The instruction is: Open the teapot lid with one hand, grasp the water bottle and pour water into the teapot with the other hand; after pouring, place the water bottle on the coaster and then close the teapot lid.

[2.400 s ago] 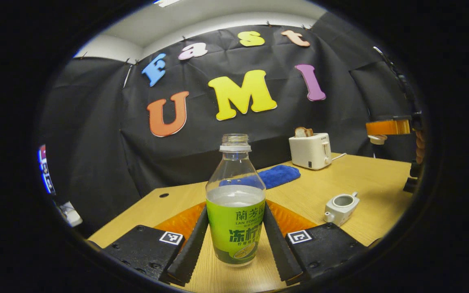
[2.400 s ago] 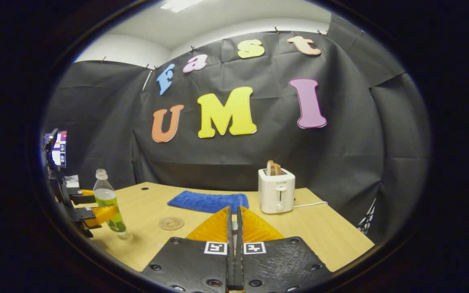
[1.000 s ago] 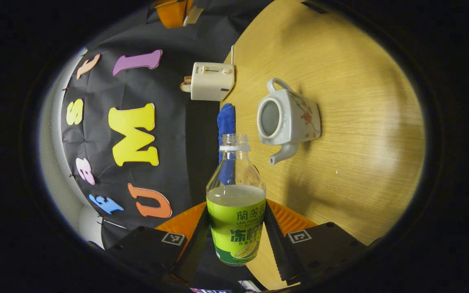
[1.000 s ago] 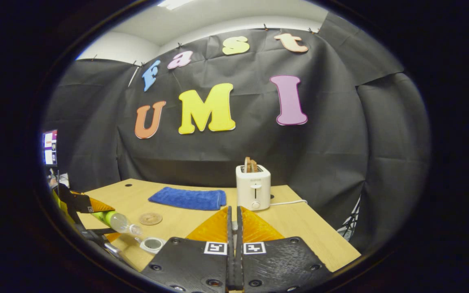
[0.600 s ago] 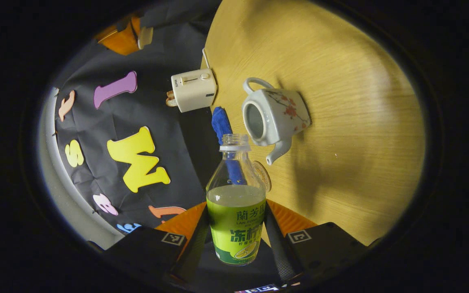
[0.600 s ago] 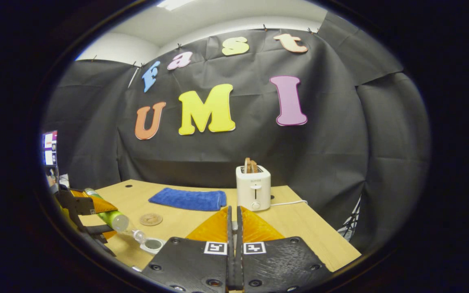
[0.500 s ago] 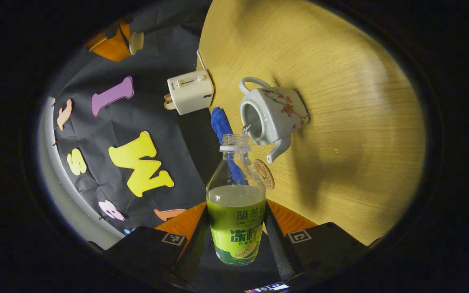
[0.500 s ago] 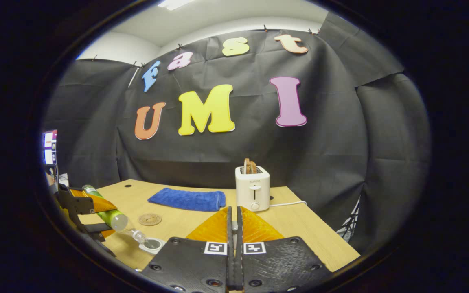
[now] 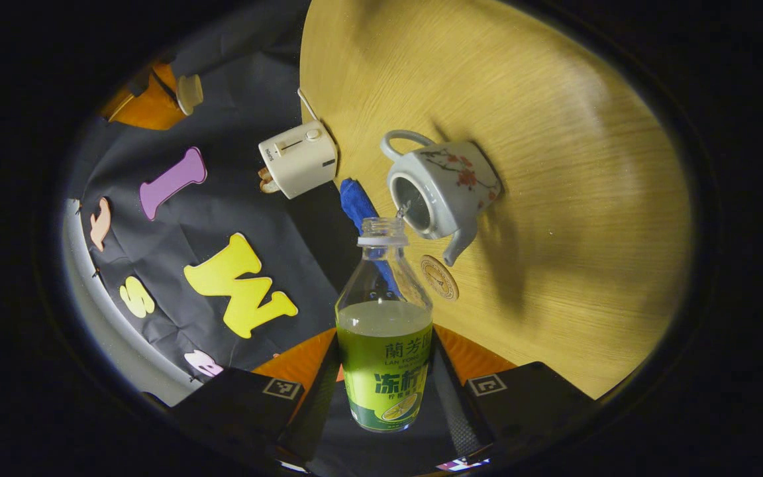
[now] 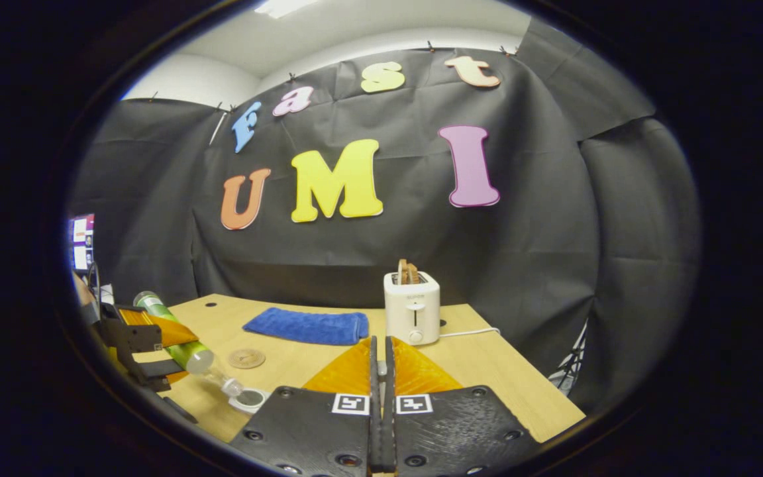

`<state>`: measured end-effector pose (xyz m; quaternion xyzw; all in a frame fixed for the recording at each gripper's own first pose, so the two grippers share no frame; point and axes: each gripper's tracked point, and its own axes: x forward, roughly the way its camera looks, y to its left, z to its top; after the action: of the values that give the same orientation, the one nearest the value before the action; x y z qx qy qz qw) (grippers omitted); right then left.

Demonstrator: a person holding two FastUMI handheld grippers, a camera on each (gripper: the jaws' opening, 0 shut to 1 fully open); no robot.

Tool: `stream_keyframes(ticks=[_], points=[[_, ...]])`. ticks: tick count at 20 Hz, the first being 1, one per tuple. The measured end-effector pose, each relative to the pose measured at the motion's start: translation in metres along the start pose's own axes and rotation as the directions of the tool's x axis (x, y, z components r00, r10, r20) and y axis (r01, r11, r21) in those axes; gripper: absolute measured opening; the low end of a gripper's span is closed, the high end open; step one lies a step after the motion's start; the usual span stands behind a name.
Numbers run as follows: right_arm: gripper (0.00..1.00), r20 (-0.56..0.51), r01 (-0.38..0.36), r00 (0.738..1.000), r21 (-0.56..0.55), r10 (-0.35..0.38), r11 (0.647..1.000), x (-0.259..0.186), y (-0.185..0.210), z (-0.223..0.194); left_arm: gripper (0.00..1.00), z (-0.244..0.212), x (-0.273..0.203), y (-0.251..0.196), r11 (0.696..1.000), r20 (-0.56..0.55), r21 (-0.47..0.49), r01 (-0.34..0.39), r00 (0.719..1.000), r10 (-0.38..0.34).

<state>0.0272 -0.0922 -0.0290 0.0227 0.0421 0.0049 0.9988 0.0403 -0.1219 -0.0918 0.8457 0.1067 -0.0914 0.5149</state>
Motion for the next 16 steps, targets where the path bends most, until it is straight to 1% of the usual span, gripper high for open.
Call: stream_keyframes(ticks=[5, 8, 16], points=[[0.0, -0.007, -0.015, 1.0, -0.01, 0.015, 1.0, -0.0006, 0.0057, -0.0015, 0.76, -0.0001, -0.001, 0.0043, 0.999, -0.013, 0.039, -0.002, 1.0, 0.002], [0.0, -0.009, -0.016, 1.0, -0.019, 0.016, 1.0, -0.0002, 0.0051, -0.0021, 0.76, -0.0038, 0.0025, 0.0055, 0.998, -0.023, 0.056, 0.012, 1.0, -0.011], [0.0, -0.019, -0.009, 1.0, -0.028, 0.009, 1.0, 0.0009, 0.0023, -0.0043, 0.76, -0.0062, 0.006, 0.0019, 0.997, -0.038, 0.071, 0.03, 0.999, -0.027]])
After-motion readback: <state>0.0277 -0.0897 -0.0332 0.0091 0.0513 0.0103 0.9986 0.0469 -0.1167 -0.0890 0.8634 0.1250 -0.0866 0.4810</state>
